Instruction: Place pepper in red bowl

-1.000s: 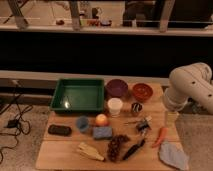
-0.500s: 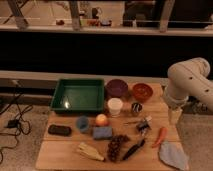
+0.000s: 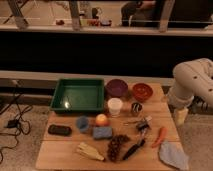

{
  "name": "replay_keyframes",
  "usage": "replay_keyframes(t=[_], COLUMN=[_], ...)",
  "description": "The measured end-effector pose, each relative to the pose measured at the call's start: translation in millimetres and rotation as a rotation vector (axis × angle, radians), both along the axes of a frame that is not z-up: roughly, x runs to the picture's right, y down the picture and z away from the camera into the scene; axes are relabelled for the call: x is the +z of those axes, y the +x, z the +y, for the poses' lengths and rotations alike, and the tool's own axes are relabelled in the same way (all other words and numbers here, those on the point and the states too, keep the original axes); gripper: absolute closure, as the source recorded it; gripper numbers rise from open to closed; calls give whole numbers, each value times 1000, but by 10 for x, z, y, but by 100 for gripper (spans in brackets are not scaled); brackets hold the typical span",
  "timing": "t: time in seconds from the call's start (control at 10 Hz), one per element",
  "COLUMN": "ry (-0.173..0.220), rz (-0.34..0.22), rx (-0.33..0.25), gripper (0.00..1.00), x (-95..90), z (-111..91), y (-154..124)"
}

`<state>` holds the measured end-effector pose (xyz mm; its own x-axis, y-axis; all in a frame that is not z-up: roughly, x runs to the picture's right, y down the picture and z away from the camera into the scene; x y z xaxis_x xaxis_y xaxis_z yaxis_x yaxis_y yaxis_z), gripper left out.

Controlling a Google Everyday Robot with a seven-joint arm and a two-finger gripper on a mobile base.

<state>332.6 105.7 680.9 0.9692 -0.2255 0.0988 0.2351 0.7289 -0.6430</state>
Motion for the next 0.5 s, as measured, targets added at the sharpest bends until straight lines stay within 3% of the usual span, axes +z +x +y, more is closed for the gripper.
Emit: replay_keyframes(t=[0.2, 0.5], ry=[-43, -44], rz=[42, 46], rx=[12, 14], gripper=[20, 20], x=[43, 34], z=[23, 35], y=[93, 121])
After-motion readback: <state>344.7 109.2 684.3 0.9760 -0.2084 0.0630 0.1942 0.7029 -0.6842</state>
